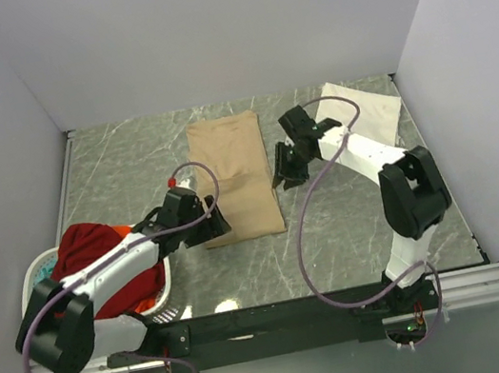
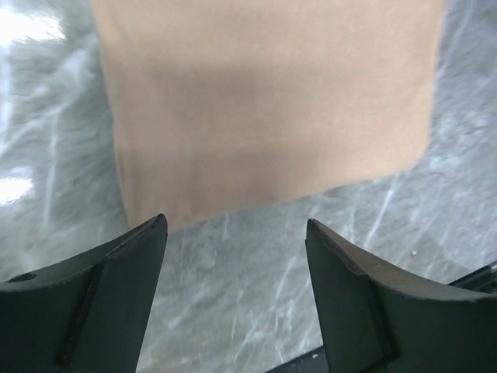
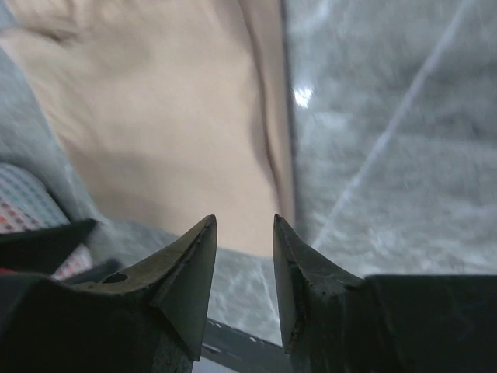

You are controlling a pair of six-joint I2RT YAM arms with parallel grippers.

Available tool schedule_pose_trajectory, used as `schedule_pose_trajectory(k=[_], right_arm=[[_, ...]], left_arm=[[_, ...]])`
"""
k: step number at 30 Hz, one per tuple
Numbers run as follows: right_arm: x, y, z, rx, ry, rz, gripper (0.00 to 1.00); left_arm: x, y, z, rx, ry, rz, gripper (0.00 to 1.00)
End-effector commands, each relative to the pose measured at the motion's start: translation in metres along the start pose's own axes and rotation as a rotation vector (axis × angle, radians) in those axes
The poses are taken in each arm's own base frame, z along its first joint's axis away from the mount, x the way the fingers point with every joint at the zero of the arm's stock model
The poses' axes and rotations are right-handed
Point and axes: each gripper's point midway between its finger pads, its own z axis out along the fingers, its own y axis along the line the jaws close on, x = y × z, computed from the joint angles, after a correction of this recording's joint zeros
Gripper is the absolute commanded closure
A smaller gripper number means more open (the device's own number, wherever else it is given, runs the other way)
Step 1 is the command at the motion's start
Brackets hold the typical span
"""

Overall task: Fold and stack the t-shirts
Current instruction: Fold the tshirt

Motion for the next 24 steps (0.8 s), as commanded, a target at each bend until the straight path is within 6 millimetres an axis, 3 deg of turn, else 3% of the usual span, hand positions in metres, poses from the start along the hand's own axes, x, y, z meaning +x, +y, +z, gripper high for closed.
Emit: schedule_pose_trajectory(k=[1,5,11,17,24], right_arm=[[0.014,-0.003,-0.01,-0.013,-0.031,-0.073,0.58],[0.05,-0.016,-0.006,0.012,0.018,-0.1,0.58],[0.079,-0.015,0.003,0.011,0.056,-0.113,0.58],[0.094,-0.025,0.021,0.074,0.102,-0.106,0.58],[0.096,-0.039,0.031,0.135,0.117,-0.111,0.59]], left_arm=[[-0.027,-0.015,-0.028,0.017,-0.102,-0.025,0.21],[-0.024,-0.002,-0.032,-0.048,-0.102,-0.061,0.19],[-0.007,0.029,-0.027,-0.18,-0.06,-0.105,0.21],[-0.002,0.045,-0.024,-0.209,-0.049,-0.161,0.23],[0.006,0.051,-0.024,-0.197,-0.04,-0.196,0.27]])
